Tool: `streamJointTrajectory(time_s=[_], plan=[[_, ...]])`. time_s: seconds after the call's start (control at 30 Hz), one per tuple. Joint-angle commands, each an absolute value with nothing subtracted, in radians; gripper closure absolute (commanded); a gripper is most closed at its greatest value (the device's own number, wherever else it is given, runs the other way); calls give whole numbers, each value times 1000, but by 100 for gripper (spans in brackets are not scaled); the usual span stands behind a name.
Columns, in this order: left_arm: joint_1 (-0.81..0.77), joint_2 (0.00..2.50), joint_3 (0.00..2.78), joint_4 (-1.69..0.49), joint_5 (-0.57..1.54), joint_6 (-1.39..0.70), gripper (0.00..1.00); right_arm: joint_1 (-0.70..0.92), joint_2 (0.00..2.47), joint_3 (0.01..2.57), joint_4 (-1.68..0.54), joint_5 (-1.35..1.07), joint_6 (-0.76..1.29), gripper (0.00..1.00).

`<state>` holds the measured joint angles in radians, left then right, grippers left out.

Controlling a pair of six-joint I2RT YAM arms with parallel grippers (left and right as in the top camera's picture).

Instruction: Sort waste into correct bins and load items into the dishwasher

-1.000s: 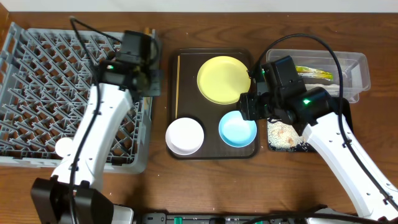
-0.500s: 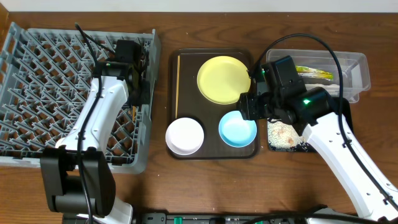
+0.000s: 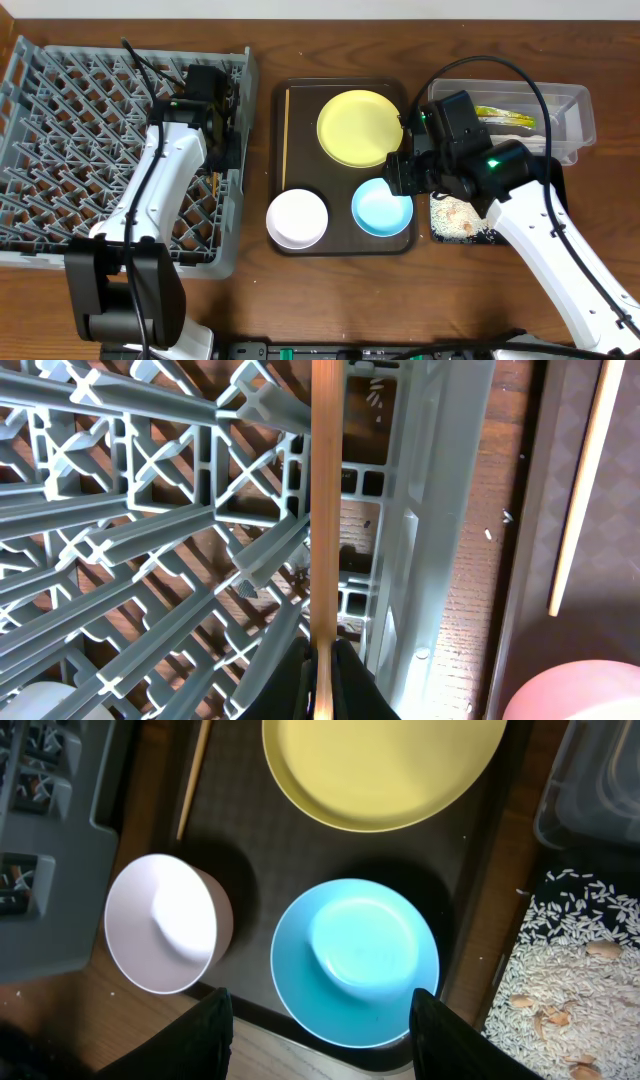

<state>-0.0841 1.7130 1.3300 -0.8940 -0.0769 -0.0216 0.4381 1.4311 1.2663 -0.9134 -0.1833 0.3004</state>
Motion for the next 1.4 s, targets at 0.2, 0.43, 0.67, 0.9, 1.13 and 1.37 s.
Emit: streamJointTrajectory(time_s=[0.2, 0.43, 0.67, 0.9, 1.13, 1.37], plan=[[-84, 1716, 1326, -905, -62, -8, 92, 446, 1426, 1279, -913, -181, 306, 45], [-83, 1717, 1326, -904, -34, -7, 93, 446, 1426, 1279, -916, -181, 306, 45], [-84, 1718, 1326, -904, -34, -7, 92, 446, 1426, 1279, -908, -180, 306, 45], [-83, 1725, 1313, -883, -37, 4, 92, 446, 1426, 1279, -909, -180, 306, 46], [-83, 1724, 1254, -840, -53, 3, 92, 446, 1426, 1279, -909, -181, 306, 46], [-83, 1660, 1280, -870, -53, -10, 78, 446, 1426, 1279, -910, -181, 306, 46]])
